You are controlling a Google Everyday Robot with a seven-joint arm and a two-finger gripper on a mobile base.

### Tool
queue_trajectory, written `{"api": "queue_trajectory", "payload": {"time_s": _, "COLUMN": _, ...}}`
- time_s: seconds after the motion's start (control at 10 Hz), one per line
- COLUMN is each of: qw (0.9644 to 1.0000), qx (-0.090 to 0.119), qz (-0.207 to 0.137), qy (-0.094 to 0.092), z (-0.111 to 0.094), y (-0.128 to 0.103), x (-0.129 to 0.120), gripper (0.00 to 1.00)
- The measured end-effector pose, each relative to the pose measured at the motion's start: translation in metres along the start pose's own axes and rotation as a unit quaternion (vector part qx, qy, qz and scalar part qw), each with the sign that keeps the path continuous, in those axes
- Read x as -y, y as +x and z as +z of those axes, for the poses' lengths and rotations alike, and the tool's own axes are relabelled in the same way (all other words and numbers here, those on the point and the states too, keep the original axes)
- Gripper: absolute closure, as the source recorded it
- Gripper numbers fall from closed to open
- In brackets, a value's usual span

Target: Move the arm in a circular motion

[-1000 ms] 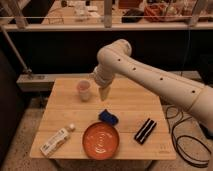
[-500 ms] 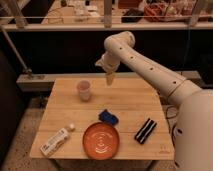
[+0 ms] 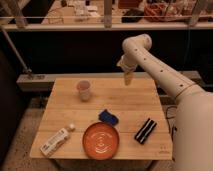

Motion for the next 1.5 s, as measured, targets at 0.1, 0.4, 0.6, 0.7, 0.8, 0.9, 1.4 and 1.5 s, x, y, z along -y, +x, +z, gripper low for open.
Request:
{"api": "queue_trajectory", "payload": {"time_s": 0.1, "qw": 0.9991, "qx": -0.022, "qz": 0.034, "qy": -0.013, "z": 0.0, "y": 0.024, "x": -0.02, "gripper": 0.2}}
{"api": "queue_trajectory", "payload": {"time_s": 0.4, "qw": 0.9932, "qx": -0.057, "qz": 0.095, "qy": -0.037, "z": -0.021, "y": 0.042, "x": -0.074, "gripper": 0.2}}
{"api": "queue_trajectory", "payload": {"time_s": 0.6, "qw": 0.9912, "qx": -0.063, "qz": 0.108, "qy": -0.043, "z": -0.037, "y": 0.05, "x": -0.106, "gripper": 0.2}}
{"api": "queue_trajectory", "payload": {"time_s": 0.7, "qw": 0.9908, "qx": -0.061, "qz": 0.112, "qy": -0.046, "z": -0.046, "y": 0.054, "x": -0.123, "gripper": 0.2}}
{"api": "queue_trajectory", "payload": {"time_s": 0.8, "qw": 0.9902, "qx": -0.057, "qz": 0.117, "qy": -0.049, "z": -0.054, "y": 0.058, "x": -0.141, "gripper": 0.2}}
{"api": "queue_trajectory", "payload": {"time_s": 0.9, "qw": 0.9902, "qx": -0.049, "qz": 0.12, "qy": -0.051, "z": -0.059, "y": 0.059, "x": -0.156, "gripper": 0.2}}
{"api": "queue_trajectory", "payload": {"time_s": 1.4, "qw": 0.9941, "qx": 0.012, "qz": 0.092, "qy": -0.057, "z": -0.091, "y": 0.018, "x": -0.232, "gripper": 0.2}}
{"api": "queue_trajectory", "payload": {"time_s": 1.5, "qw": 0.9948, "qx": 0.017, "qz": 0.081, "qy": -0.059, "z": -0.099, "y": 0.007, "x": -0.245, "gripper": 0.2}}
